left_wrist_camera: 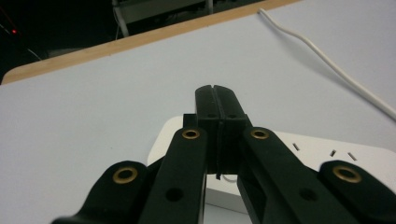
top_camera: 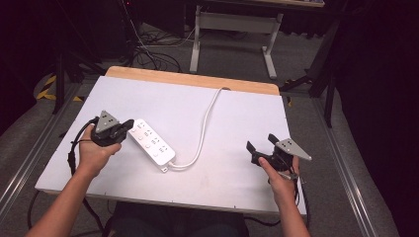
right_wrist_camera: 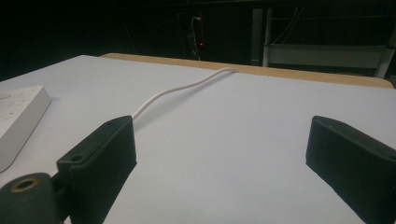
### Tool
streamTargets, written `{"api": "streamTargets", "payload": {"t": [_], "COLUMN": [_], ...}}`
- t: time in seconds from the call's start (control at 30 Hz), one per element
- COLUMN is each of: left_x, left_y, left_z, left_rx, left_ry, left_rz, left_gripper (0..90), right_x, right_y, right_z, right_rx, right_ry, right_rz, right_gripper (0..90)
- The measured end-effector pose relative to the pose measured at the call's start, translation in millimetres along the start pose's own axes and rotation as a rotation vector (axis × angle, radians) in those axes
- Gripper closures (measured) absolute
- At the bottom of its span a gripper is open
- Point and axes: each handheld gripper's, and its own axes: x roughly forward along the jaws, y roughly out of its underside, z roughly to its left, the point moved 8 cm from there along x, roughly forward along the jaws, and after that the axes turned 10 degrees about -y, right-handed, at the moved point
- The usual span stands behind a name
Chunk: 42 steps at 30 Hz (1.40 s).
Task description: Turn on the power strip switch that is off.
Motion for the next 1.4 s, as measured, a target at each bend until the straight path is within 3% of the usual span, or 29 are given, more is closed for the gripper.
{"api": "streamTargets", "payload": {"t": [0.33,0.5,0.57,0.7,0.8,1.07,1.2,1.4], "left_x": [16.1,21.2,22.4,26.5,31.6,34.6,35.7,35.4], "left_y": [9.4,15.6,16.9,20.0,25.2,30.0,32.6,33.2], "left_z": [-10.7,-13.1,-11.3,-13.6,-15.6,-16.2,-15.4,-18.1], "left_rx": [0.007,0.019,0.042,0.038,0.051,0.065,0.091,0.089], "left_ry": [0.054,0.056,0.046,0.059,0.062,0.06,0.048,0.055], "left_rz": [0.1,0.136,0.146,0.174,0.216,0.242,0.254,0.256], "left_gripper": [90.0,90.0,90.0,90.0,90.0,90.0,90.0,90.0], "right_x": [0.0,-0.9,-1.3,-1.4,-0.9,-1.0,-1.4,-1.0], "right_y": [0.3,0.1,0.0,0.0,0.2,0.3,-0.1,0.3], "right_z": [-0.6,-1.0,-1.0,-1.0,-0.6,-0.5,-0.6,-0.4], "right_rx": [0.003,0.004,0.002,0.002,0.003,0.004,0.003,0.004], "right_ry": [0.002,0.002,0.002,0.003,0.001,0.0,0.001,0.0], "right_rz": [-0.001,-0.001,-0.002,-0.002,0.0,0.001,-0.001,0.002], "right_gripper": [9.1,9.2,9.4,9.4,9.5,9.6,9.7,9.7]}}
